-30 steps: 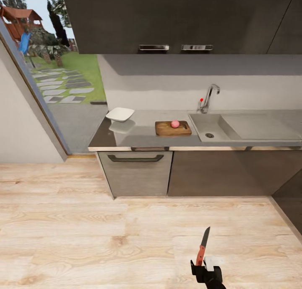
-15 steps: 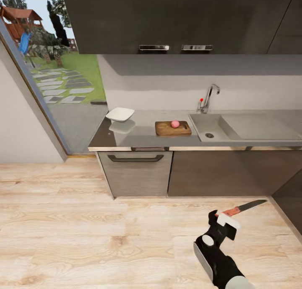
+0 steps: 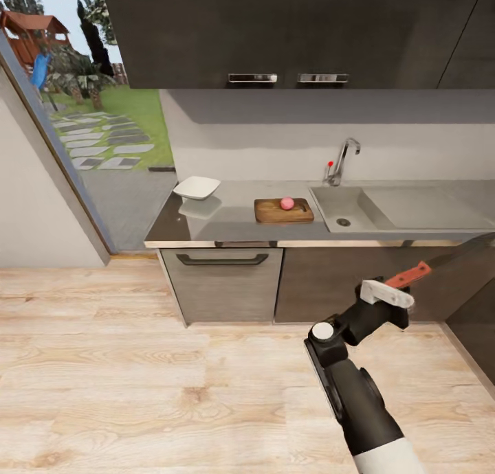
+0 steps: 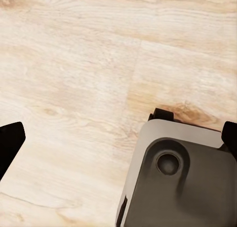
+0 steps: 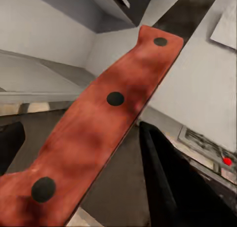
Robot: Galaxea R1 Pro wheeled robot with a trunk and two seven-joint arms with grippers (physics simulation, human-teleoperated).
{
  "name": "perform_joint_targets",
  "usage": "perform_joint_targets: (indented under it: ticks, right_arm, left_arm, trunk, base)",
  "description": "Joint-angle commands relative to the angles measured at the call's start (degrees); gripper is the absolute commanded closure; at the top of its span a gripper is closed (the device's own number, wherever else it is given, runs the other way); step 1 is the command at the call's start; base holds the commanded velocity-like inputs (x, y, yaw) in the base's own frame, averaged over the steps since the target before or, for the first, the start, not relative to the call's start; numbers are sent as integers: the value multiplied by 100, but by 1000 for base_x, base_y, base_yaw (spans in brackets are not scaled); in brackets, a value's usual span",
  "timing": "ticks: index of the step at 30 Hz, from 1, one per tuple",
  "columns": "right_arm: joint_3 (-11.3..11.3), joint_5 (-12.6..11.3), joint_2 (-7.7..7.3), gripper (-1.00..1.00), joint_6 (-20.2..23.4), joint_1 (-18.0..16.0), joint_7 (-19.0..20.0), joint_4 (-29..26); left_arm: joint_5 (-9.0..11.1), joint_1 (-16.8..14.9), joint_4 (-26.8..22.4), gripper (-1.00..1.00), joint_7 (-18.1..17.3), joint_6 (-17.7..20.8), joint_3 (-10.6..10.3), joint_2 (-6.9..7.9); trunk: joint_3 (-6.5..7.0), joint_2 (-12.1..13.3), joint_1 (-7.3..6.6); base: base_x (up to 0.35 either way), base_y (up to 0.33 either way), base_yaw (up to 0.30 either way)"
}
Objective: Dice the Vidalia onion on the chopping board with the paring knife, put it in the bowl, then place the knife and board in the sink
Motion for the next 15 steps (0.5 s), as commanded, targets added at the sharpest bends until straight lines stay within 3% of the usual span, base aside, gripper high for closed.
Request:
perform_joint_targets:
  ticks: [1, 3, 4, 6, 7, 8, 9, 10, 13, 15]
  right_arm:
    - [1, 330, 68, 100, 240, -18, -14, -93]
    - [1, 1147, 269, 100, 552, -65, 4, -216]
    - [7, 1676, 343, 100, 700, -88, 27, -246]
    - [47, 2479, 343, 100, 949, -105, 157, -259]
    - [77, 2689, 343, 100, 1016, -108, 226, -261]
    - [171, 3089, 343, 100, 1138, -111, 408, -264]
    - [399, 3632, 343, 100, 1285, -114, 792, -266]
    - [488, 3794, 343, 100, 1332, -115, 945, -266]
    - [1012, 4554, 343, 100, 1710, -122, 1871, -273]
    - [1314, 4808, 343, 100, 1966, -124, 2233, -275]
  left_arm:
    - [40, -3, 2, -100, 23, -16, -50, 1]
    - [40, -3, 3, -100, 23, -16, -50, 1]
    - [40, -3, 3, -100, 23, -16, -50, 1]
    - [40, -3, 5, -100, 23, -16, -50, -7]
    - [40, -3, 9, -100, 23, -16, -50, -9]
    - [40, -3, 21, -100, 23, -16, -50, -13]
    - [36, -3, 42, -100, 23, -16, -50, -22]
    - [35, -3, 46, -100, 23, -16, -50, -26]
    - [32, -3, 60, -100, 23, -16, -50, -49]
    - [36, -3, 63, -100, 23, -16, -50, -77]
  trunk:
    - [-10, -10, 3]
    - [-10, -10, 3]
    - [-10, -10, 3]
    - [-10, -10, 3]
    - [-10, -10, 3]
    - [-10, -10, 3]
    - [-10, -10, 3]
    - [-10, -10, 3]
    - [-10, -10, 3]
    - [-10, -10, 3]
  base:
    - [0, 0, 0]
    - [0, 0, 0]
    - [0, 0, 0]
    - [0, 0, 0]
    - [0, 0, 0]
    - [0, 0, 0]
    - [0, 0, 0]
    - [0, 0, 0]
    - [35, -59, 0]
    - [117, -138, 0]
